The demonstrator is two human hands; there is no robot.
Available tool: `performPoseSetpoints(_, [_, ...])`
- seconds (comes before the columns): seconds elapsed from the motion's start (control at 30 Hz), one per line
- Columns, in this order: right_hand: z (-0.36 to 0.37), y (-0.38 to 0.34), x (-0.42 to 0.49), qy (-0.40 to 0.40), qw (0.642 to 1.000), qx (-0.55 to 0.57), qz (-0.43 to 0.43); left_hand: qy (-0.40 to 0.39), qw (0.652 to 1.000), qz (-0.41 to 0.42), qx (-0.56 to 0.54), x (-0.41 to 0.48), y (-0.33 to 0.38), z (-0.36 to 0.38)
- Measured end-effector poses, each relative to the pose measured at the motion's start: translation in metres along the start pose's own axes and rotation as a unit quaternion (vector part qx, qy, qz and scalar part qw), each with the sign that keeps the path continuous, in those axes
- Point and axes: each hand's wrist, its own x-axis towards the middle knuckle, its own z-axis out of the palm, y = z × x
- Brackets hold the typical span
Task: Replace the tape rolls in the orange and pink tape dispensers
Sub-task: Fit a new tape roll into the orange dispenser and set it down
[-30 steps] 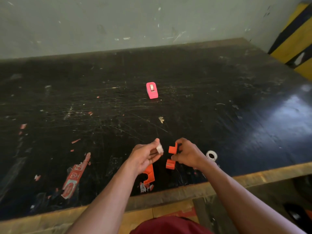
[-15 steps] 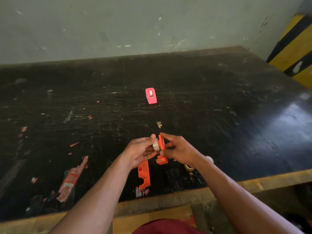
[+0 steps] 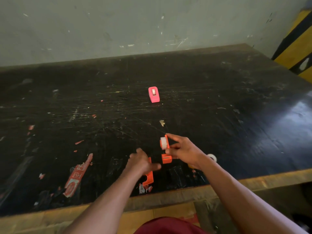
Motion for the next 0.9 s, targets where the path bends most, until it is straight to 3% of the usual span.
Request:
performPoseSetpoints(0.17, [0.002, 0.005, -0.001, 0.01, 1.0, 0.008, 0.005, 0.01, 0.999, 0.02, 0.031, -0.001, -0.016, 0.029])
performPoseSetpoints(0.3, [-0.001, 0.004, -0.001, 0.012, 1.0, 0.0, 0.013, 0.051, 0.987, -0.02, -0.153, 0.014, -0.008, 0.008])
performPoseSetpoints(0.43, [0.003, 0.001, 0.001, 0.018, 1.0, 0.003, 0.014, -0.049, 0.899, -0.026, -0.435, 0.019, -0.013, -0.007])
performPoseSetpoints(0.73, [0.012, -0.008, 0.002, 0.001, 1.0, -0.003, 0.015, -0.173, 0.75, -0.007, -0.638, 0.003, -0.024, -0.019])
performPoseSetpoints(0.9, [0.014, -0.011, 0.001, -0.009, 1.0, -0.026, -0.006, -0.21, 0.797, 0.042, -0.565, 0.0, -0.021, -0.02])
